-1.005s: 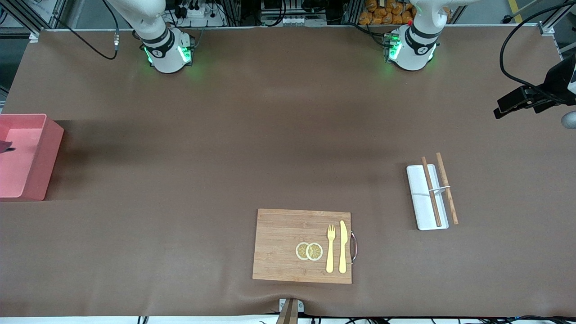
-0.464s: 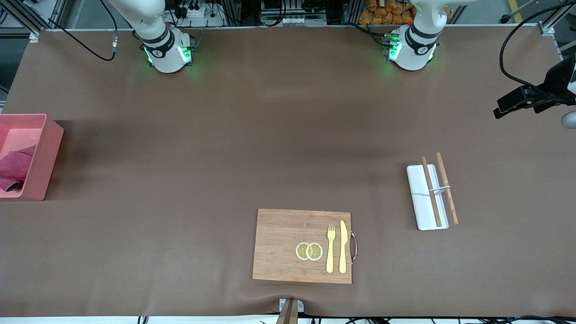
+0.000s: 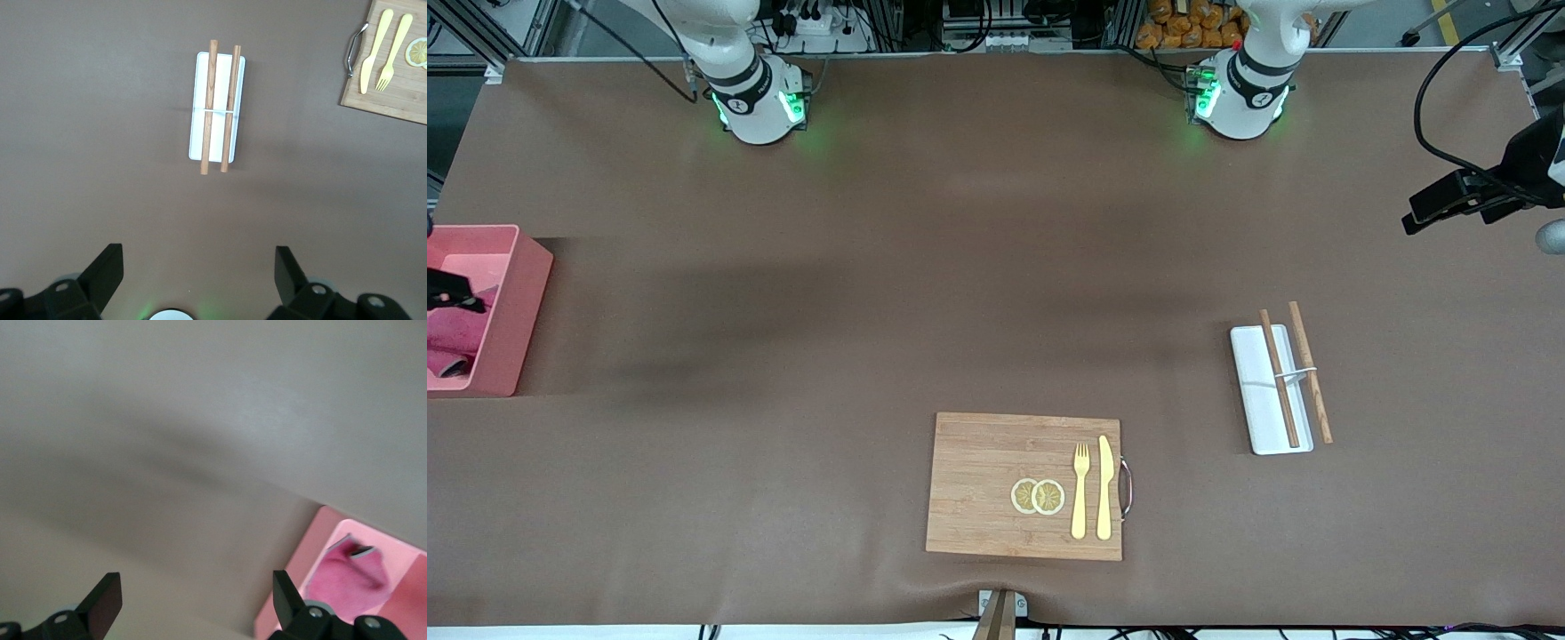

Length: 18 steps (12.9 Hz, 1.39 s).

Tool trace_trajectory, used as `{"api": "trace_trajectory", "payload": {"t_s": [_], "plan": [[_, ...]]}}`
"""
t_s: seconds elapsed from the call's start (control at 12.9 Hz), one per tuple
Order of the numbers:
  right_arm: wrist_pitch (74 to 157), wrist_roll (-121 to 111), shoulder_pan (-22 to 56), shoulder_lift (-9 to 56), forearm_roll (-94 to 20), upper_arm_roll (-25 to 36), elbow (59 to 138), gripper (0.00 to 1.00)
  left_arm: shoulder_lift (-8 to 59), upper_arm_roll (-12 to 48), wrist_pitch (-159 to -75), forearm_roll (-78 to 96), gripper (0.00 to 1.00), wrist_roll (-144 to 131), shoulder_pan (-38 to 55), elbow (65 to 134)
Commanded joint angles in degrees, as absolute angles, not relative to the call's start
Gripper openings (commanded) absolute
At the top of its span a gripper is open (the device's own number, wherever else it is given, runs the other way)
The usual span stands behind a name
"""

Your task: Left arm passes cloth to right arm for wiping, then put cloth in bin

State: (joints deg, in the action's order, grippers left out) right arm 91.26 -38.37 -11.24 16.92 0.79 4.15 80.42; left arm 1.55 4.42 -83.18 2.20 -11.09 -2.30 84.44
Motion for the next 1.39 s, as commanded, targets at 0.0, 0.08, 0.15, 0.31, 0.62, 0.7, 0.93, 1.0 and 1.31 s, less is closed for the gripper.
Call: {"api": "trace_trajectory", "payload": {"t_s": [0.0, 0.08, 0.15, 0.31, 0.62, 0.7, 0.93, 1.0, 1.31], "plan": [[86.77, -28.78, -6.7, 11.71, -0.09, 4.75, 81.83, 1.0, 0.79, 4.31, -83.15, 1.67, 1.0, -10.72, -2.11, 84.64], [85.01, -24.83, -5.37, 10.3, -0.09, 4.75, 82.0, 1.0, 0.7, 4.31, -83.06, 1.67, 1.0, -10.46, -2.11, 84.64], [84.12, -21.48, -4.06, 8.63, -0.09, 4.75, 82.52, 1.0, 0.7, 4.31, -82.97, 1.67, 1.0, -10.37, -2.11, 84.64], [82.8, -16.98, -2.55, 5.03, -1.74, 4.66, 85.59, 1.0, 0.79, 4.22, -82.97, 1.67, 1.0, -10.28, -2.2, 84.64], [81.66, -4.52, -1.15, 1.24, -4.57, 4.66, 88.24, 1.0, 0.79, 4.22, -83.06, 1.49, 1.0, -10.28, -2.2, 84.64], [81.22, -2.48, -1.14, 0.53, -4.57, 4.66, 88.33, 1.0, 0.79, 4.22, -83.06, 1.41, 1.0, -10.28, -2.2, 84.55], [80.17, -2.11, -1.49, -1.84, -4.05, 4.75, 88.42, 1.0, 0.79, 4.22, -82.97, 1.23, 1.0, -10.11, -2.2, 84.29], [79.81, -2.11, -1.58, -2.63, -3.78, 4.83, 88.94, 1.0, 0.79, 4.13, -82.97, 1.23, 1.0, -10.11, -2.28, 84.2], [81.2, -2.2, -1.58, -4.65, -2.9, 4.92, 89.47, 1.0, 0.88, 3.96, -82.97, 1.06, 1.0, -10.46, -2.2, 83.76]]}}
